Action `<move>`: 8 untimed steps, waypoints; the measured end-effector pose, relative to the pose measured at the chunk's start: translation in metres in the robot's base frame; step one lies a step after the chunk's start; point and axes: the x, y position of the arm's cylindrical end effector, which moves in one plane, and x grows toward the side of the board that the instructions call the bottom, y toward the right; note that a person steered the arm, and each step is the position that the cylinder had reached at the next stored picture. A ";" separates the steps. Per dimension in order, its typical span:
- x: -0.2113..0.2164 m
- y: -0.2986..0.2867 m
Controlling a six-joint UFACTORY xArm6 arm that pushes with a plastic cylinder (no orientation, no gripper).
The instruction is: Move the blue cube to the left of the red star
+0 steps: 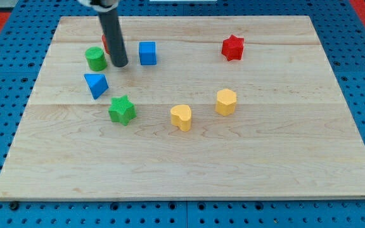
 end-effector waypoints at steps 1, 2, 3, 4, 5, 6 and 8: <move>0.000 0.065; -0.016 0.040; -0.025 0.028; -0.036 -0.020; -0.036 -0.022; -0.036 -0.022; -0.004 0.018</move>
